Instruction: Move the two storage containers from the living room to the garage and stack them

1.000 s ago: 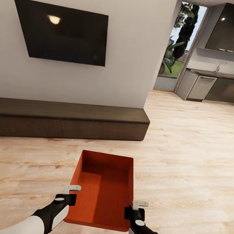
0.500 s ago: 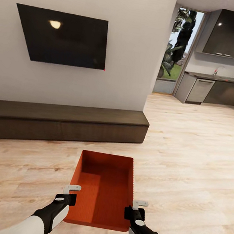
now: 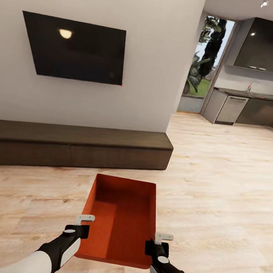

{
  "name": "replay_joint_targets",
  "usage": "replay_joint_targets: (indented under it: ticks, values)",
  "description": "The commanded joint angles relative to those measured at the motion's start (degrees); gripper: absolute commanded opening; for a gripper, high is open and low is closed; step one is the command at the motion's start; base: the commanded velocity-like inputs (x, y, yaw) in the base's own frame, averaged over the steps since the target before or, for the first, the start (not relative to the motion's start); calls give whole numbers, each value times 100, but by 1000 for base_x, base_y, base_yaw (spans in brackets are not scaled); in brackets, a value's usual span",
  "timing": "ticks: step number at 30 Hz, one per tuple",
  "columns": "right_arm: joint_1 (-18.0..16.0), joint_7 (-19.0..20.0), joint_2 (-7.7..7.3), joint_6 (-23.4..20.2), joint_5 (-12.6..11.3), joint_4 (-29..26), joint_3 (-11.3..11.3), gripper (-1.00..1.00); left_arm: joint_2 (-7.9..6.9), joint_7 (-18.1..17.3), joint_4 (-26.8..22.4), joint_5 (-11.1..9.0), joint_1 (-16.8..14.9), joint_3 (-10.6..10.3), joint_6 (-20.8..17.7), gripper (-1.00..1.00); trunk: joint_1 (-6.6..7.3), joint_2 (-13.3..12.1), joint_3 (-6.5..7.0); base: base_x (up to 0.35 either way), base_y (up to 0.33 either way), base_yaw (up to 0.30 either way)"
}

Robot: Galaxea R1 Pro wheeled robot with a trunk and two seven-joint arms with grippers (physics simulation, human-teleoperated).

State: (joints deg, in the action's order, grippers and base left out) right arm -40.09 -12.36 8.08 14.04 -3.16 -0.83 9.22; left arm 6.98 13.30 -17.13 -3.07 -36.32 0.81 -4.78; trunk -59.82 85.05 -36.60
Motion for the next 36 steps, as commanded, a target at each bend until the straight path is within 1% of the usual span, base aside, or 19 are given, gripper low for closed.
replay_joint_targets:
  ticks: [1, 27, 36]
  values:
    - [-6, -12, -17, 29, -39, -5, -17, -100, -4, 32, -6, -73, 2, -69, -32, -100, 0, 3, 4, 0, 0, 0]
    - [-7, -12, -17, 29, -40, -5, -17, -100, 13, 41, -10, -79, 2, -55, -34, -100, 0, 3, 244, 0, 0, 0]
    - [-6, -12, -17, 29, -43, -5, -17, -100, 12, 40, -10, -79, 2, -55, -33, -100, 198, -358, 488, 0, 0, 0]
